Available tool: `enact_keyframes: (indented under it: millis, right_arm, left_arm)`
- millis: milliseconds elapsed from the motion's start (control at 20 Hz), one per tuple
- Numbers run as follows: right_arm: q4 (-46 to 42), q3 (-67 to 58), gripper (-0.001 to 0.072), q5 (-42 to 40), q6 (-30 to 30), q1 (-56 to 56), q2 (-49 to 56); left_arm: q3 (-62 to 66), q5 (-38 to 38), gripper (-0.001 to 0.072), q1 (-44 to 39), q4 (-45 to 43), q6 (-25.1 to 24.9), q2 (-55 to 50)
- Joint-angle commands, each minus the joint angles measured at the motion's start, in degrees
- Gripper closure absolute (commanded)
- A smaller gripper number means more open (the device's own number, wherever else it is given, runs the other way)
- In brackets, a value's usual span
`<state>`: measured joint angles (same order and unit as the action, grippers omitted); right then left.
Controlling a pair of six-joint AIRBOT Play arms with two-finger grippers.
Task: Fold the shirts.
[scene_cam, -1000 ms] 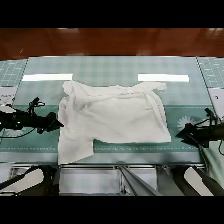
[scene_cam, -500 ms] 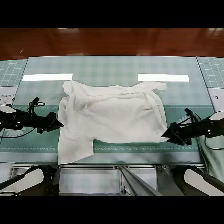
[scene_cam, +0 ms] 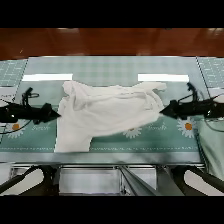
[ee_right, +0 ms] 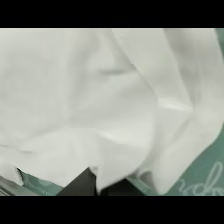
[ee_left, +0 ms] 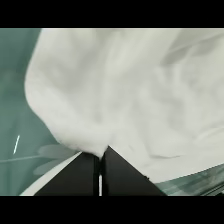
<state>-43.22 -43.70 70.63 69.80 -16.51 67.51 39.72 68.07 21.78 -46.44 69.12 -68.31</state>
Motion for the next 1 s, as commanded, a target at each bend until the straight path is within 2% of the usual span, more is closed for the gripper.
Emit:
enact_keyframes:
  millis: [0, 150, 350, 500, 650, 750, 950]
  right_arm:
    - [-0.17, -17.94, 0.0681, 2.08, 0.98, 0.26, -4.55]
    - [-4.63, -37.73, 0.0681, 1.38, 3.98, 0.26, -6.71]
    - [-6.45, -60.22, 0.0681, 1.64, 6.29, 0.26, -6.93]
    - [-6.78, -69.48, 0.0681, 1.01, 6.58, 0.24, -9.55]
    - [-11.06, -70.27, 0.0681, -0.02, 6.71, 0.24, -16.22]
    - [-15.21, -70.25, 0.0681, 0.42, 7.30, 0.24, -20.79]
    - [-25.14, -69.88, 0.0681, 8.66, 10.82, 0.24, -27.85]
  left_arm:
    - [9.86, 0.90, 0.0693, -0.02, 10.97, -1.27, 6.05]
    - [23.98, 0.26, 0.0694, -0.02, 19.10, -2.45, 11.19]
    - [43.67, -0.17, 0.0695, 0.00, 19.65, -1.81, 15.30]
    - [54.25, -3.04, 0.0694, 0.04, 18.23, -1.81, 19.65]
    - [58.03, -6.49, 0.0694, 0.04, 11.52, -1.22, 26.27]
    - [58.05, -8.37, 0.0694, 0.04, 3.74, 1.64, 31.91]
    - [57.66, -6.19, 0.0694, 0.02, -13.51, 7.43, 41.42]
